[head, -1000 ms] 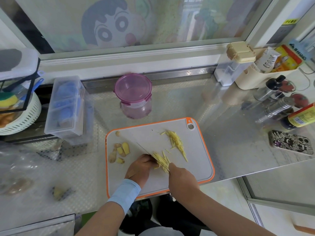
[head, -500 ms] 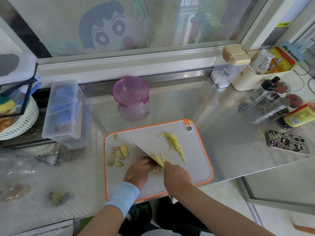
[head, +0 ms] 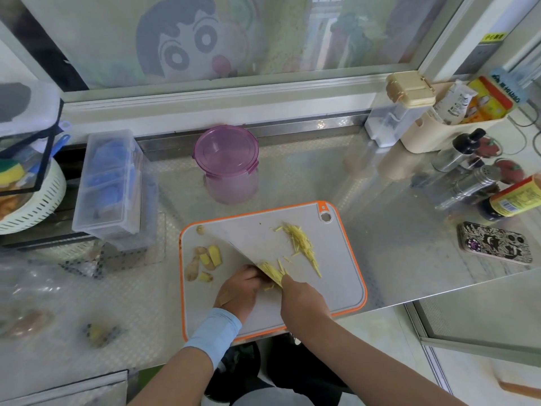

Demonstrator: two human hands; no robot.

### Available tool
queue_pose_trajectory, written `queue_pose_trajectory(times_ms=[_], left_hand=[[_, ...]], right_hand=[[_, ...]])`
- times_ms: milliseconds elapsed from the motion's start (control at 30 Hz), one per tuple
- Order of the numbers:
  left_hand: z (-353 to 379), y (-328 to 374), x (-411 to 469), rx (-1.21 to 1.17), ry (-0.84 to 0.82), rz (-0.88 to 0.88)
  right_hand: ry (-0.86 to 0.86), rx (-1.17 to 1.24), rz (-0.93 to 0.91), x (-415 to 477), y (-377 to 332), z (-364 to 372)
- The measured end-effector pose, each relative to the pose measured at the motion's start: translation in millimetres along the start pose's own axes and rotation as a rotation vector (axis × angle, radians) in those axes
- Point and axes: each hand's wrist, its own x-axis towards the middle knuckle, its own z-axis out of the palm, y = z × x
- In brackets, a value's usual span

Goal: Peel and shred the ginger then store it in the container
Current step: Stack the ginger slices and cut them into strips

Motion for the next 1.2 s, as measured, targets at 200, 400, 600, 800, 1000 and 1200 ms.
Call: queue_pose_trajectory(times_ms=[200,400,600,800,1000,1200], left_hand=[[-0.6,7.7,-0.1,-0.215,0.030,-0.218],[-2.2,8.6,0.2,-0.146,-0.006,-0.160],[-4.5,13.0,-2.8,-0.257,0.092,-0.124],[-6.2,7.0,-1.0,-0.121,0.121,0.006],[-4.2,4.5,-2.2,-0.104,0.123,0.008],[-5.5,5.7,-1.0,-0.077,0.160,0.066]], right_hand=[[-0.008,0.003,0.001,0.6,-0.6,-3.9],[-0.005,-0.024,0.014,-11.1,9.7,-1.0],[-0.019,-0.017,0.016,-3.9,8.0,1.9],[-0.030,-0.005,0.014,3.6,1.0,-0.7],[-0.013,-0.002,-0.006,0.9,4.9,-2.6],[-0.022,-0.032,0.014,-16.8,14.6,0.8]])
